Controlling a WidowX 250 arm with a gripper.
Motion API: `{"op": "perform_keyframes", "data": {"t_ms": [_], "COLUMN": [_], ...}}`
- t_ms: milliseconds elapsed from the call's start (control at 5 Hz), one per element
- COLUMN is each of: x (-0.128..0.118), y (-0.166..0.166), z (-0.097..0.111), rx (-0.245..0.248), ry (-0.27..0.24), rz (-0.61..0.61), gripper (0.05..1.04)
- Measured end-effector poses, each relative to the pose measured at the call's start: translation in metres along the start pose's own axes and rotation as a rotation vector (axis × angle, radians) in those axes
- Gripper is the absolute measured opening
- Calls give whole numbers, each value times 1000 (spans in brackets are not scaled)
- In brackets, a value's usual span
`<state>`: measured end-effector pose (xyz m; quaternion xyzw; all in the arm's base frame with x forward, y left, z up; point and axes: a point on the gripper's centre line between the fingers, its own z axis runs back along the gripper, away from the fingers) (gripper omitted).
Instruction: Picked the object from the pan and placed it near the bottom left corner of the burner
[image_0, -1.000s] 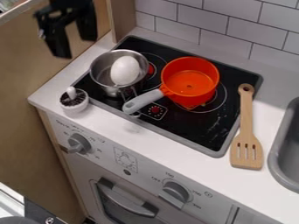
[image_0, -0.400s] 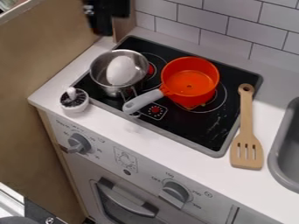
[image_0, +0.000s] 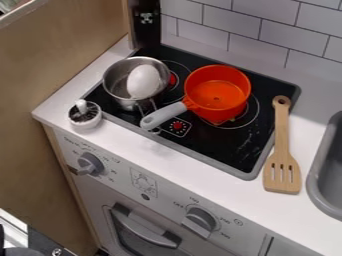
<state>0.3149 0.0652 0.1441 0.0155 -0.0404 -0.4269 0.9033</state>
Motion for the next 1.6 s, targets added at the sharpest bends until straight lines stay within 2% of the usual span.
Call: {"op": "perform_keyframes", "data": {"t_ms": [200,400,600,1000,1200,1400,1600], "x": [-1,1,8,35,46,53,53], "y": [1,2,-7,-35,-46,-51,-51], "z": [4,3,4,-1,1,0,-1], "rx": [84,143,191,178,170,141,139], "ry": [-69,-163,-178,-157,-182,-205,-203], "rz": [249,506,700,787,808,783,779], "gripper": [1000,1000,1001,1001,1000,1001,1001]}}
